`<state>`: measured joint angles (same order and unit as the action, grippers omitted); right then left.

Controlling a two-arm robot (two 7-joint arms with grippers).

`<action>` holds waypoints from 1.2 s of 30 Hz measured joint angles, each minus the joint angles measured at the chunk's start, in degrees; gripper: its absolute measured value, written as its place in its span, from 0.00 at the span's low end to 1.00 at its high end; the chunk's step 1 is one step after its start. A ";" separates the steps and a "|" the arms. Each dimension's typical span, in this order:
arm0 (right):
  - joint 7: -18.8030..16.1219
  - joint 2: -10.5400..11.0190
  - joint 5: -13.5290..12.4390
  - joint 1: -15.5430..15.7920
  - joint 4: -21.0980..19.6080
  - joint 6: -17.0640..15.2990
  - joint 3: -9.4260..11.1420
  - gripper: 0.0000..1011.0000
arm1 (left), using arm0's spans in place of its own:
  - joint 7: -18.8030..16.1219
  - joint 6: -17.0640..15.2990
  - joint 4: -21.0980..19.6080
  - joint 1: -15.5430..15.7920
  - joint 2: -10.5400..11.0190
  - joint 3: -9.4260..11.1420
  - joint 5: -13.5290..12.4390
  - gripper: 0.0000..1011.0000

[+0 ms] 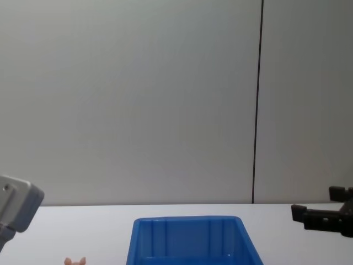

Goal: Pick up the two dolls from the table and place them into the box.

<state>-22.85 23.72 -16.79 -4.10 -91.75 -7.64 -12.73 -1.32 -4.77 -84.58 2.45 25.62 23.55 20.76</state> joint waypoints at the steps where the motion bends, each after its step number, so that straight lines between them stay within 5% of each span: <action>1: 0.00 0.00 0.00 0.00 0.00 0.00 0.00 0.99 | 0.08 0.03 0.12 0.01 -0.02 -0.03 -0.02 0.75; 14: 0.00 0.00 0.00 0.00 0.00 0.00 0.00 0.99 | 0.65 0.32 0.26 -0.28 0.07 -0.42 -0.98 0.40; 36: 0.00 0.00 0.00 0.00 0.00 0.00 0.00 0.99 | 2.18 0.15 -8.47 2.58 -0.27 -1.84 -8.11 0.40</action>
<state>-22.84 23.72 -16.79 -4.10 -91.75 -7.65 -12.74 0.86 -4.63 -93.05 5.03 25.35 21.71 12.65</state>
